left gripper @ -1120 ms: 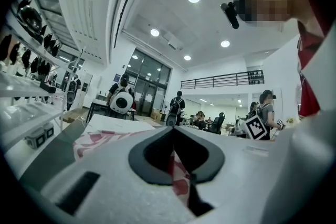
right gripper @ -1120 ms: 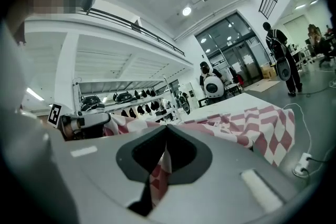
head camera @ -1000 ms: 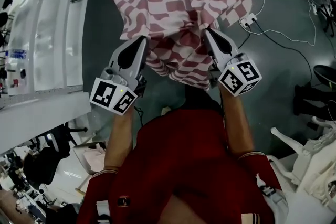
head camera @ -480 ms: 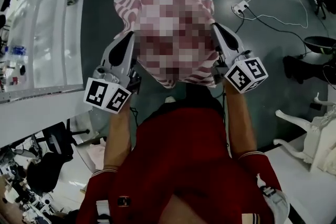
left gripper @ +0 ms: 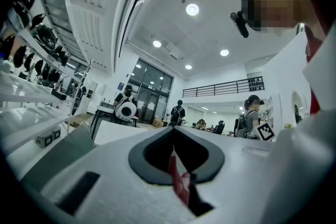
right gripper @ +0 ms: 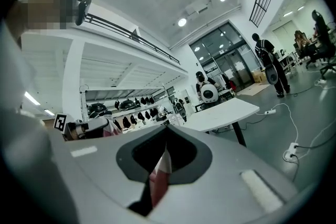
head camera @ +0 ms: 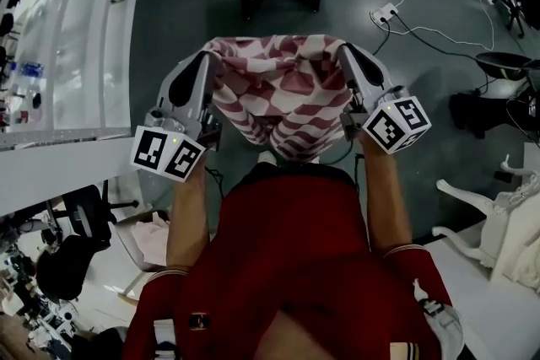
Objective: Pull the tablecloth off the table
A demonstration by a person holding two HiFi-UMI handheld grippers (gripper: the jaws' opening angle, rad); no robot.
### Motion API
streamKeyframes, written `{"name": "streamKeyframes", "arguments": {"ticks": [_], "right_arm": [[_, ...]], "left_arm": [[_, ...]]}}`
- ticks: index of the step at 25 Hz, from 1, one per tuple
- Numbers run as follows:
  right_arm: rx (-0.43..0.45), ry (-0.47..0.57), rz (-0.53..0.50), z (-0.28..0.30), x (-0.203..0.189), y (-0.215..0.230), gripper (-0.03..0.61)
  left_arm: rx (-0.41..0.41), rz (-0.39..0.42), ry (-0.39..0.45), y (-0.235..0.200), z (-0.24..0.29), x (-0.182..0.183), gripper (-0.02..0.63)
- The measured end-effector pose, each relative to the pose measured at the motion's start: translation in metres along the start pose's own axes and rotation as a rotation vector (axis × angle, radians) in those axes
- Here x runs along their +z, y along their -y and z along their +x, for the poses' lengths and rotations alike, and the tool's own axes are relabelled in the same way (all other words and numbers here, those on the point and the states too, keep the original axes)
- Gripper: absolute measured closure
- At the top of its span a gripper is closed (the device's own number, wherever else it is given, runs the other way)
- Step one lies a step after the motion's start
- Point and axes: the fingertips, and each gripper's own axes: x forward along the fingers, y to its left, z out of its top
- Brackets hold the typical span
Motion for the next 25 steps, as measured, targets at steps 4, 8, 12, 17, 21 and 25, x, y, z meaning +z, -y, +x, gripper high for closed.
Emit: {"name": "streamKeyframes", "arguments": {"ticks": [4,8,12,17,21,25], "right_arm": [[0.034,-0.024,-0.009,-0.022,0.003,0.002,0.563],[0.051,-0.039,-0.054,-0.038,0.01,0.008,0.563],[0.045,-0.027,-0.055,-0.052,0.017,0.018,0.563],[0.041,-0.009,-0.083,-0.057,0.027,0.015,0.563],[0.026,0.012,-0.09,-0.063,0.034,0.018,0.563],[0.015,0.023,-0.095,-0.062,0.032,0.012,0.563]], "left_arm": [[0.02,0.006,-0.006,0.018,0.002,-0.004,0.604],[0.043,0.004,-0.003,0.03,0.005,-0.009,0.604],[0.046,0.016,-0.014,0.043,0.007,-0.015,0.604],[0.04,0.02,-0.006,0.047,0.003,-0.011,0.604],[0.021,0.03,-0.009,0.056,0.007,-0.009,0.604],[0.007,0.034,-0.006,0.053,0.003,-0.005,0.604]]}}
